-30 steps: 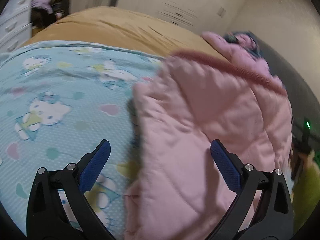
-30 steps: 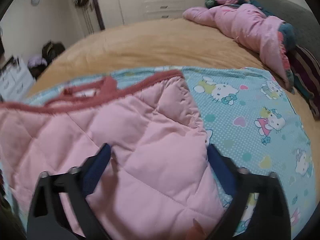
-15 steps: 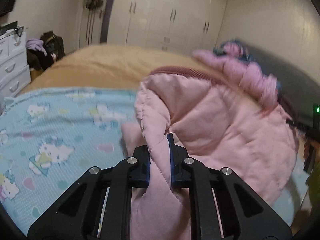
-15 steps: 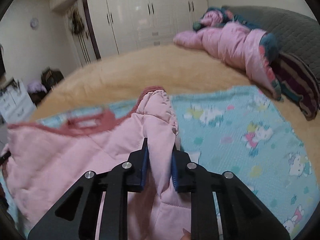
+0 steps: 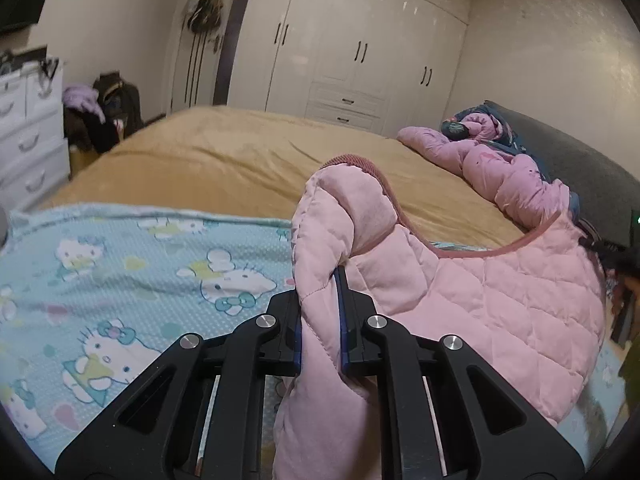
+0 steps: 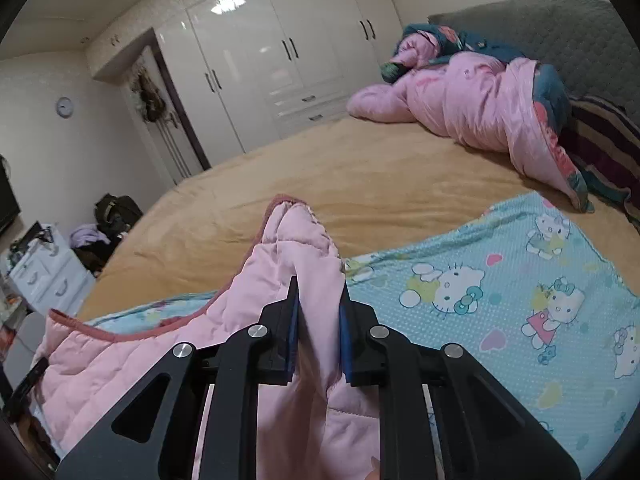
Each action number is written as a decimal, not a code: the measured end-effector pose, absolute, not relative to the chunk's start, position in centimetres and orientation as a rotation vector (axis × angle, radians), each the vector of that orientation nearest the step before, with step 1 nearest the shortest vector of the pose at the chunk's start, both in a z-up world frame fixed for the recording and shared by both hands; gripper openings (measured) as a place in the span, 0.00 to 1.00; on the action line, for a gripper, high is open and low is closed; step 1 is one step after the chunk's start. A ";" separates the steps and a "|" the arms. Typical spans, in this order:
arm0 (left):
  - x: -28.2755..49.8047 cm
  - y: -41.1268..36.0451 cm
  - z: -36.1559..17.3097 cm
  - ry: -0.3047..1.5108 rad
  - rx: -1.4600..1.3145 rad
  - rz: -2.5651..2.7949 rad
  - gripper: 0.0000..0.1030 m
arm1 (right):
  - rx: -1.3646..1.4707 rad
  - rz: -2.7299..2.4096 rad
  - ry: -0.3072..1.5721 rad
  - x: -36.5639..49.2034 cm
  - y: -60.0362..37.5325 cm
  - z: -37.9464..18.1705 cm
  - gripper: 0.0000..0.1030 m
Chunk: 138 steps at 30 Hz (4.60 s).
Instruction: Fold large clothes
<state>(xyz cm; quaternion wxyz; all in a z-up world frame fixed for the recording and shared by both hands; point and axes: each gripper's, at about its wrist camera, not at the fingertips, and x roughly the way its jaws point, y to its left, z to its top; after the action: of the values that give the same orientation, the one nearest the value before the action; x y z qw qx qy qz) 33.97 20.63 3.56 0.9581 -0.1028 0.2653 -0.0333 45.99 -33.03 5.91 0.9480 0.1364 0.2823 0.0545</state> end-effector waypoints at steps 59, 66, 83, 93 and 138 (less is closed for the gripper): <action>31.1 4.3 -1.8 0.824 0.032 -0.173 0.91 | -0.118 0.364 0.836 35.5 -19.8 -2.8 0.94; 31.2 5.4 -5.0 0.809 -0.034 -0.209 0.92 | -0.118 0.355 0.858 36.3 -19.2 -5.6 0.96; 25.2 5.3 2.5 0.718 -0.061 -0.141 0.92 | 0.001 0.381 0.698 29.2 -24.5 3.6 0.96; 23.4 9.0 2.6 0.728 -0.071 -0.025 0.92 | 0.013 0.303 0.671 29.0 -29.4 5.1 0.96; 36.2 17.9 -5.7 0.896 -0.395 -0.215 0.48 | 0.457 0.454 1.034 45.7 -36.1 -7.6 0.29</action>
<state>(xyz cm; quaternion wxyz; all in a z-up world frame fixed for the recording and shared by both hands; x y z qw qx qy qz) 36.16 17.89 -5.75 0.8769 -0.1892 0.4296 -0.1031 45.66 -36.12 -7.65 0.8202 0.2146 0.4857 0.2130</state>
